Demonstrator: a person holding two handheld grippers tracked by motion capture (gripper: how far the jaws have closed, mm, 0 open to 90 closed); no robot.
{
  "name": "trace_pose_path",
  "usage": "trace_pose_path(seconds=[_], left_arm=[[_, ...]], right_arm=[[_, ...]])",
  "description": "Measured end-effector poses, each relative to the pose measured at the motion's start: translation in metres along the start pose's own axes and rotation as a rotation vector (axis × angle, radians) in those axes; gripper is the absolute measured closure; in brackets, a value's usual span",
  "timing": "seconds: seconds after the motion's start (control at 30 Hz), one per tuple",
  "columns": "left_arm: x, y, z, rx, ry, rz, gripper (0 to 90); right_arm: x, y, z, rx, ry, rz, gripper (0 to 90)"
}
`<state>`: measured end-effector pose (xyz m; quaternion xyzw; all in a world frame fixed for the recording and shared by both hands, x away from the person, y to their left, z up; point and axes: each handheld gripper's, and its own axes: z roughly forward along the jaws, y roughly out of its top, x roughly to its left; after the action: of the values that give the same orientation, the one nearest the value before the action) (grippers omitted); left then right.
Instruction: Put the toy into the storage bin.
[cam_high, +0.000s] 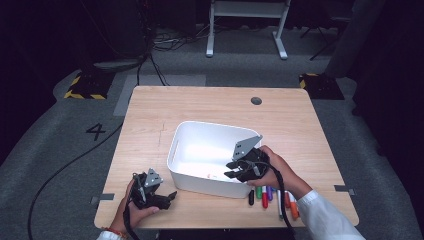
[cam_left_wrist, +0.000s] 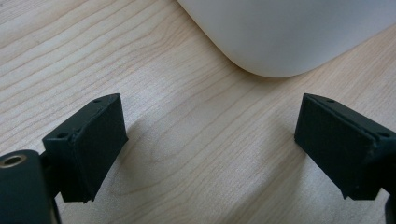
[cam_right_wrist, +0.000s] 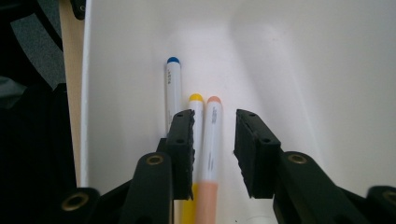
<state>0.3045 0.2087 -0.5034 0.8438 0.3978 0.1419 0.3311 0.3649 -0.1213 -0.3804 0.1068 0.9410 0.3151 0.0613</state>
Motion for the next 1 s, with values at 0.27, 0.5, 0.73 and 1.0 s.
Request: trace_pose_path(seconds=[0.27, 0.5, 0.73, 1.0], left_arm=[[0.000, 0.000, 0.000, 0.000, -0.001, -0.002, 9.1], [0.000, 0.000, 0.000, 0.000, 0.000, -0.002, 9.1], [0.000, 0.000, 0.000, 0.000, 0.000, -0.002, 9.1], [0.000, 0.000, 0.000, 0.000, 0.000, -0.002, 9.1]], right_arm=[[-0.003, -0.007, -0.022, -0.070, -0.085, 0.032, 55.1], [-0.008, -0.026, -0.058, -0.163, -0.179, 0.106, 45.9], [-0.009, -0.066, -0.092, -0.218, -0.305, 0.194, 39.4], [-0.009, -0.130, -0.099, -0.142, -0.396, 0.271, 39.4]])
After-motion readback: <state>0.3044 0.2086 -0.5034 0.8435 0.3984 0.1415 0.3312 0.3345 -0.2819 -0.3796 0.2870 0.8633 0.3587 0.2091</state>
